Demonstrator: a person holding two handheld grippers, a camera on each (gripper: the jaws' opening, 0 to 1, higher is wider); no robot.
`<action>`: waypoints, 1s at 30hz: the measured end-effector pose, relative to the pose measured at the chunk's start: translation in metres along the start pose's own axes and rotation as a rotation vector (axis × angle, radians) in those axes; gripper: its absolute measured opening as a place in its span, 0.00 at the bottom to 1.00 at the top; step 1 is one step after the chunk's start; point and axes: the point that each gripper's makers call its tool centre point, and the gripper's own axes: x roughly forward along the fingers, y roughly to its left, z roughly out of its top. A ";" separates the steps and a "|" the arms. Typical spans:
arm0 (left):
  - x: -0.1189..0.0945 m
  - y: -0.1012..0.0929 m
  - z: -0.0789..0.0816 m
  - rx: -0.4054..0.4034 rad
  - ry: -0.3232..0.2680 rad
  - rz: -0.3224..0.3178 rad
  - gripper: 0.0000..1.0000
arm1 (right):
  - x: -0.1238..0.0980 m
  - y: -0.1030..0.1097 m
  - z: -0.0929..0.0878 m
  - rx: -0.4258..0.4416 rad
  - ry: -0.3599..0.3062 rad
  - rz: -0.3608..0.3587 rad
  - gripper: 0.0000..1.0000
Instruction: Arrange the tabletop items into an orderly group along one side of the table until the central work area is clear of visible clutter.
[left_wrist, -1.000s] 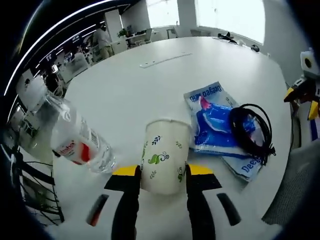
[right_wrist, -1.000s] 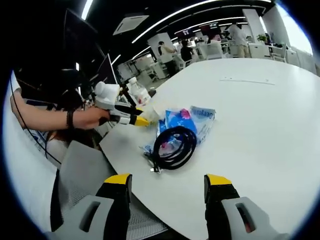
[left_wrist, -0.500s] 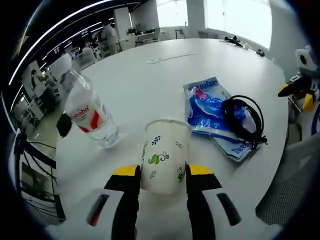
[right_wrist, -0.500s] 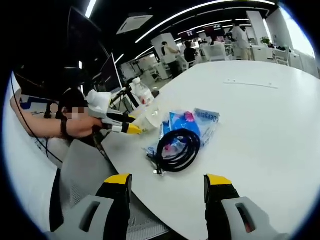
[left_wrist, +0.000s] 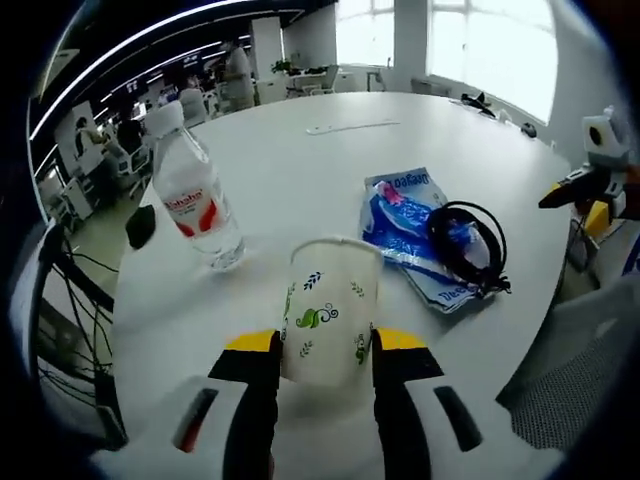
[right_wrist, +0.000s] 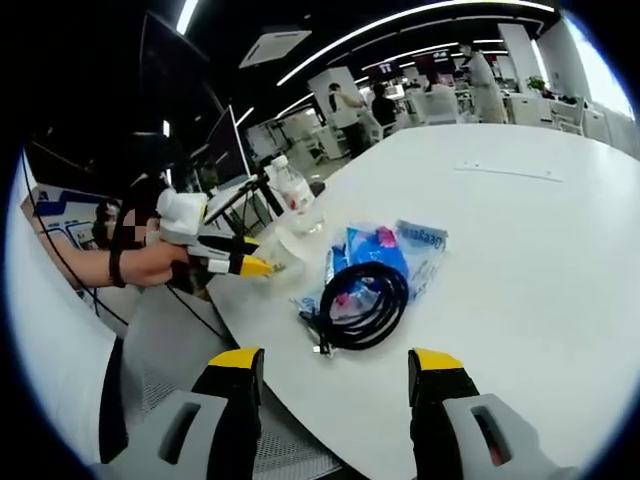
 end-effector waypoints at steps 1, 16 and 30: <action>-0.002 0.000 -0.001 -0.008 -0.003 0.001 0.35 | 0.000 0.001 -0.001 -0.001 0.002 0.002 0.59; -0.019 -0.009 -0.003 -0.089 -0.038 -0.017 0.35 | 0.003 0.009 -0.004 -0.009 0.016 0.018 0.59; -0.025 -0.050 0.014 -0.042 -0.095 -0.108 0.35 | 0.007 0.016 0.007 -0.013 0.004 0.039 0.58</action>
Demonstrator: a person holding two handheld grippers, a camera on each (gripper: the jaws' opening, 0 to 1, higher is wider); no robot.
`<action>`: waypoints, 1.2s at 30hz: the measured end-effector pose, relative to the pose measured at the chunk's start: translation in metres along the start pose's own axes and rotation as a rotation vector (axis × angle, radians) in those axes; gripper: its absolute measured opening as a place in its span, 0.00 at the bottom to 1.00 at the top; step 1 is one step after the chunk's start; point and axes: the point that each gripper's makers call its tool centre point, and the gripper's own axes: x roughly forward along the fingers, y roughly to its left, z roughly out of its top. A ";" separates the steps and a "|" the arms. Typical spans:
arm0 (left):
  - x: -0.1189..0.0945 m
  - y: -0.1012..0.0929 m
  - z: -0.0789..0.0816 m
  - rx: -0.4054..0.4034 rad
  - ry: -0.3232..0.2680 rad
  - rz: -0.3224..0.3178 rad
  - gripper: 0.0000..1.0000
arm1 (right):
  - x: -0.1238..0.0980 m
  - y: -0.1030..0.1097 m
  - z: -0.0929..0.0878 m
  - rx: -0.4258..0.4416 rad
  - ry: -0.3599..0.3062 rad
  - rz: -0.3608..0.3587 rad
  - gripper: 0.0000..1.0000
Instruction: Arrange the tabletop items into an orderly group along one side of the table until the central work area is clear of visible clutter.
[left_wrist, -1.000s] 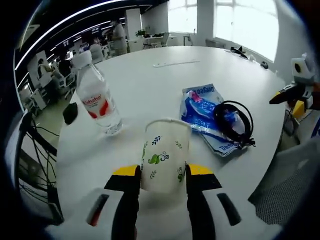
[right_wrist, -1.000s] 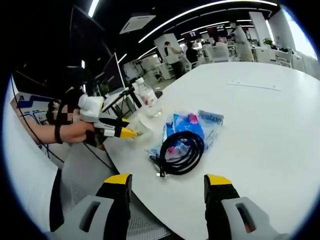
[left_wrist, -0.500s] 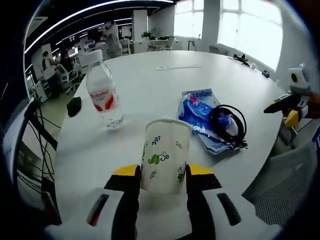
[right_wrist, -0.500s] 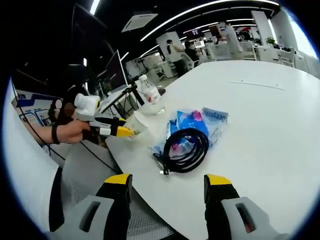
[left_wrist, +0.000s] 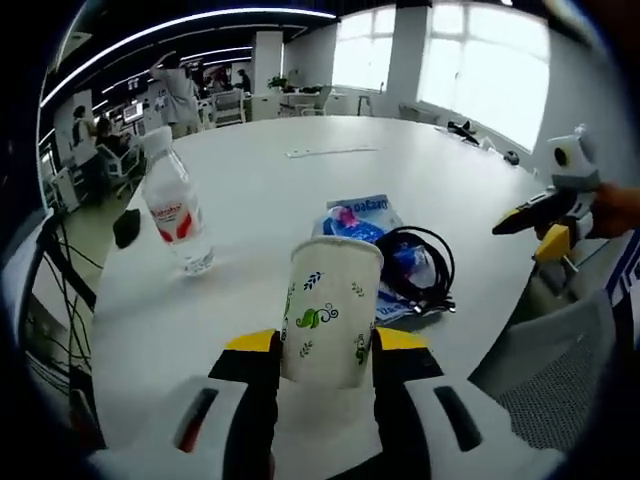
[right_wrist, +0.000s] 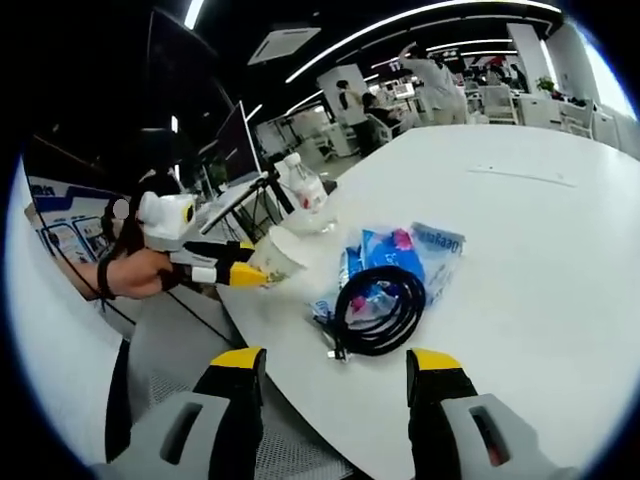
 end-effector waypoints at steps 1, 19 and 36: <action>0.000 -0.007 0.002 0.013 -0.002 -0.016 0.35 | 0.001 0.001 0.001 0.002 -0.003 0.003 0.58; 0.003 -0.080 0.002 0.325 0.022 -0.189 0.35 | 0.035 0.045 0.017 0.049 -0.039 0.125 0.53; -0.003 -0.113 0.003 0.478 0.015 -0.265 0.35 | 0.043 0.070 0.012 0.186 -0.072 0.244 0.34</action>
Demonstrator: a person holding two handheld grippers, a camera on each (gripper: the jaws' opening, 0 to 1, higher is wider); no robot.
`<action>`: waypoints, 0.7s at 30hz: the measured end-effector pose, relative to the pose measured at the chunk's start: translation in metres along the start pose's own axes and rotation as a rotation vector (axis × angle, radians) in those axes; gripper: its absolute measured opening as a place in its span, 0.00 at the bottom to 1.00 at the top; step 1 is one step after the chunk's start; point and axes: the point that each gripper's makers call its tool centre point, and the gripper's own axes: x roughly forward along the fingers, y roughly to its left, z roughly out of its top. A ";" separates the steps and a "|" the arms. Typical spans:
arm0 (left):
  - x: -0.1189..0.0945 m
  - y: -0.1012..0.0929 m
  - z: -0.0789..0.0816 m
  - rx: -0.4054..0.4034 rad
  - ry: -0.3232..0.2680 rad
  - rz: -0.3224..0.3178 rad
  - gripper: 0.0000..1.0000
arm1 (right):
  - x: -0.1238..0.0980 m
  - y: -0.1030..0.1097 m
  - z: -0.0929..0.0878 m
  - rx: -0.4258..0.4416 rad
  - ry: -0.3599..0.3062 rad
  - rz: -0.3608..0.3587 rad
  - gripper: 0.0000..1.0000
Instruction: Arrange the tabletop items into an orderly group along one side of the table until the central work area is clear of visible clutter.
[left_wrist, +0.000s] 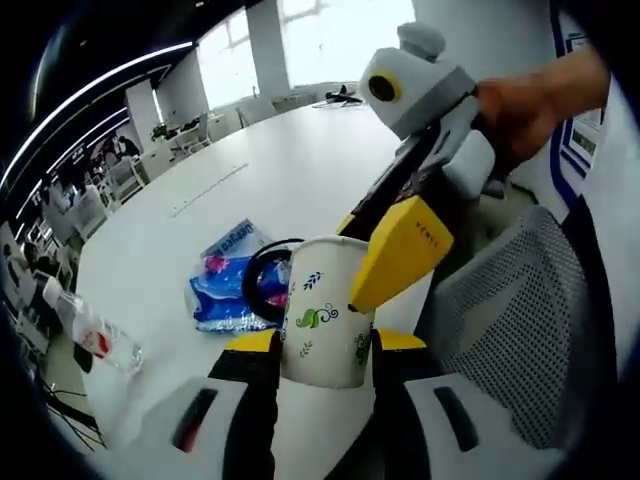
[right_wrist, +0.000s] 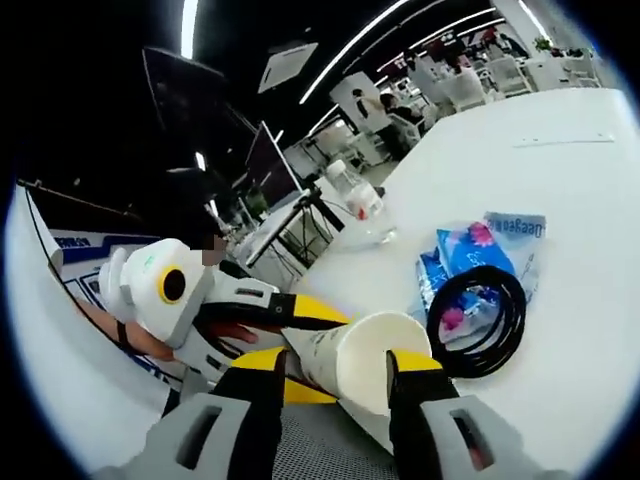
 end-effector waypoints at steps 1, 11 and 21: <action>0.000 -0.001 0.000 0.005 -0.001 -0.003 0.35 | -0.001 0.001 0.000 -0.002 -0.006 0.001 0.33; 0.001 -0.013 0.005 0.047 -0.002 -0.026 0.35 | -0.002 0.007 -0.006 0.034 -0.019 0.033 0.12; 0.002 -0.017 0.004 0.035 -0.004 -0.031 0.35 | 0.001 0.012 -0.006 0.037 -0.007 0.052 0.01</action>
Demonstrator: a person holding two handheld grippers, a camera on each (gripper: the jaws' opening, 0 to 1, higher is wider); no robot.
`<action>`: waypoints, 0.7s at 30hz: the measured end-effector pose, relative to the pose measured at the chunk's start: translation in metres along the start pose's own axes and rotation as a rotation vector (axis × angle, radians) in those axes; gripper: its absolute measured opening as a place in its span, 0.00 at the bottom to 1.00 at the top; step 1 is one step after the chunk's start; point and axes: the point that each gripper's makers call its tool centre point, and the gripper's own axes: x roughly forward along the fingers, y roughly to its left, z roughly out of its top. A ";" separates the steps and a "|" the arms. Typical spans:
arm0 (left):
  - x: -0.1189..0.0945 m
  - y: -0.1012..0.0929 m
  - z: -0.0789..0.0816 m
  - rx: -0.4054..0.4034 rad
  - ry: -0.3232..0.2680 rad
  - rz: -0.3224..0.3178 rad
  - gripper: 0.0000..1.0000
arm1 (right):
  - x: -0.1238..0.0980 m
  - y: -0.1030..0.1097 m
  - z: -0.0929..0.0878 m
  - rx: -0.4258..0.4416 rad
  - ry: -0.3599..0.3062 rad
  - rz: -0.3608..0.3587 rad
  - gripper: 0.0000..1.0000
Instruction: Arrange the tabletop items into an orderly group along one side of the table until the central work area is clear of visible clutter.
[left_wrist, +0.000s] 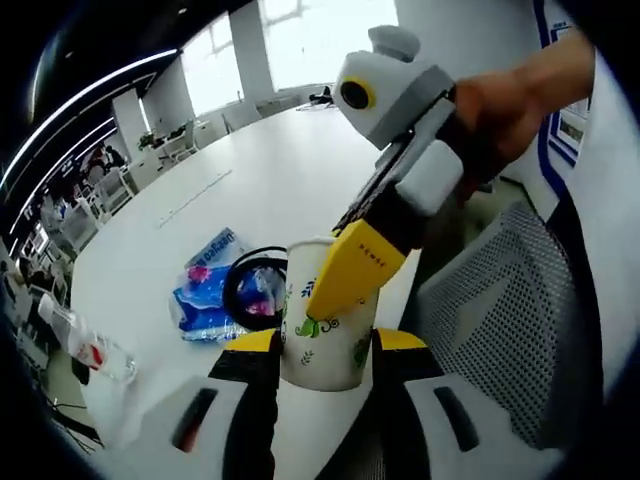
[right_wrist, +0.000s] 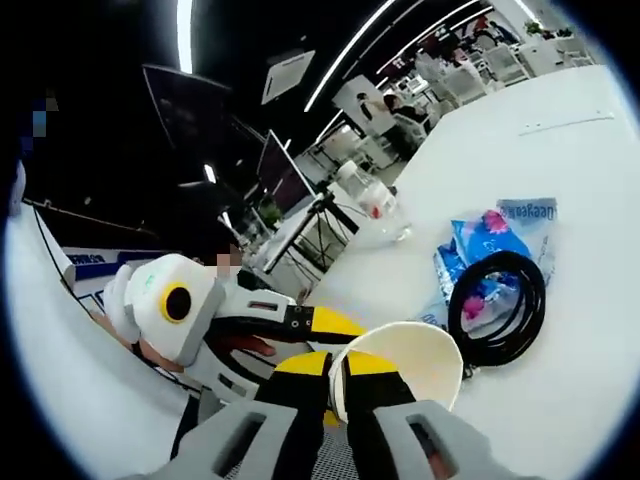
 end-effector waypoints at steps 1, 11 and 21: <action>0.000 0.000 0.000 -0.001 0.001 0.001 0.35 | 0.000 0.000 0.000 0.004 0.001 -0.002 0.01; 0.000 0.009 -0.009 -0.011 0.025 0.039 0.36 | 0.011 -0.004 -0.001 0.009 0.018 -0.026 0.00; -0.009 0.021 -0.016 -0.078 0.008 0.082 0.32 | 0.012 -0.009 0.002 -0.008 0.031 -0.041 0.00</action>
